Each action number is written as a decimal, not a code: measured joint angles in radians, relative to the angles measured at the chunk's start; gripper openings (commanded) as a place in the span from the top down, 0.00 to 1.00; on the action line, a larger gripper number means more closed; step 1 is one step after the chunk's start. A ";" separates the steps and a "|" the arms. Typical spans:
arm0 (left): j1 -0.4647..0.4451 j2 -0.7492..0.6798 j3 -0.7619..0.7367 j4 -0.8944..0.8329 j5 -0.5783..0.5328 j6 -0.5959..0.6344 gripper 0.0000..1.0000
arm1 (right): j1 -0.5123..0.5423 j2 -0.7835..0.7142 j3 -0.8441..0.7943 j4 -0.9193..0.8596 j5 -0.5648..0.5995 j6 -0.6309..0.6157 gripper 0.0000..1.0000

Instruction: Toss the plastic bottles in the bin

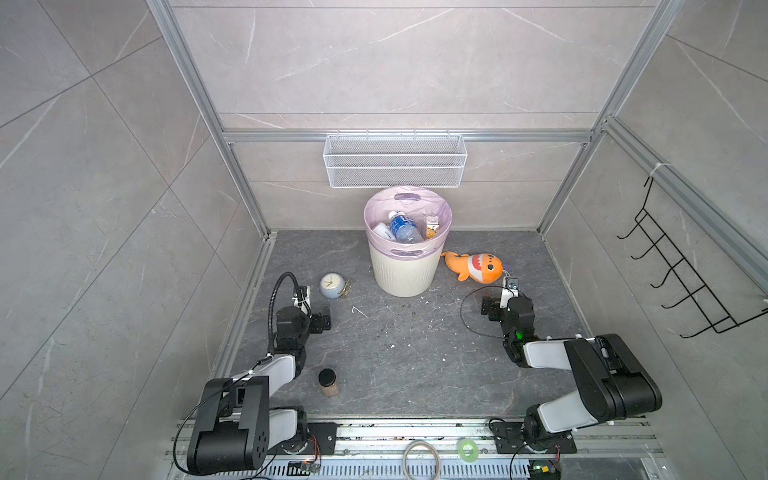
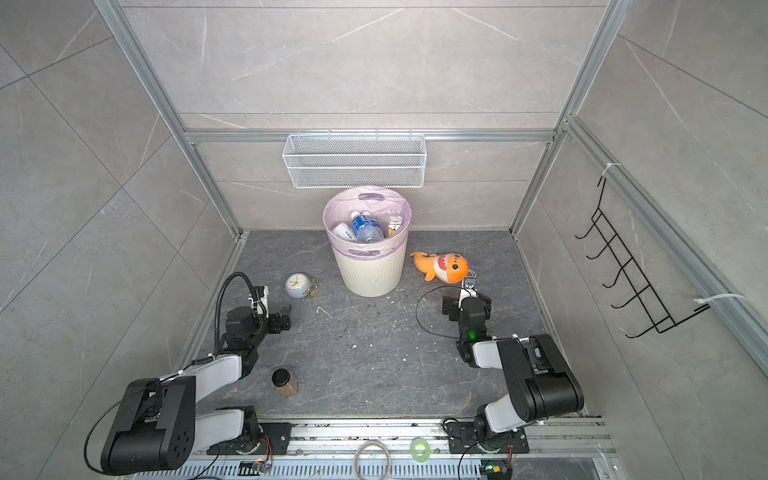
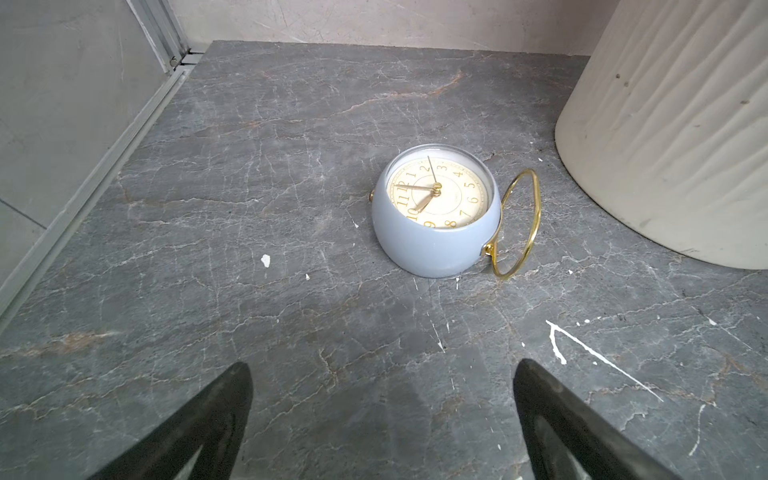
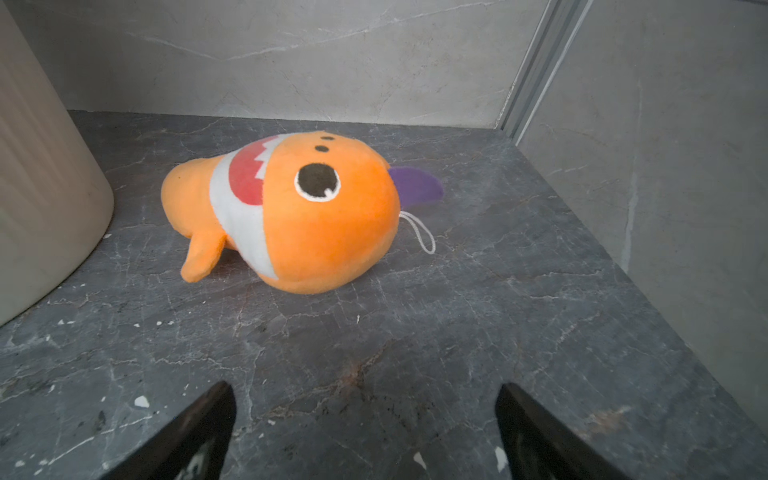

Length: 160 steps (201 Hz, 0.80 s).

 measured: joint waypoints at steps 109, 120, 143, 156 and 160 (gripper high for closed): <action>0.124 0.205 0.090 0.056 0.154 0.015 0.00 | 0.000 0.000 0.000 0.000 -0.012 0.007 0.01; 0.124 0.205 0.098 0.058 0.156 0.015 0.00 | 0.000 0.000 0.000 0.000 -0.012 0.007 0.01; 0.124 0.205 0.105 0.062 0.156 0.015 0.00 | 0.000 0.000 0.000 0.000 -0.012 0.007 0.01; 0.124 0.205 0.105 0.062 0.156 0.015 0.00 | 0.000 0.000 0.000 0.000 -0.012 0.007 0.01; 0.124 0.205 0.105 0.062 0.156 0.015 0.00 | 0.000 0.000 0.000 0.000 -0.012 0.007 0.01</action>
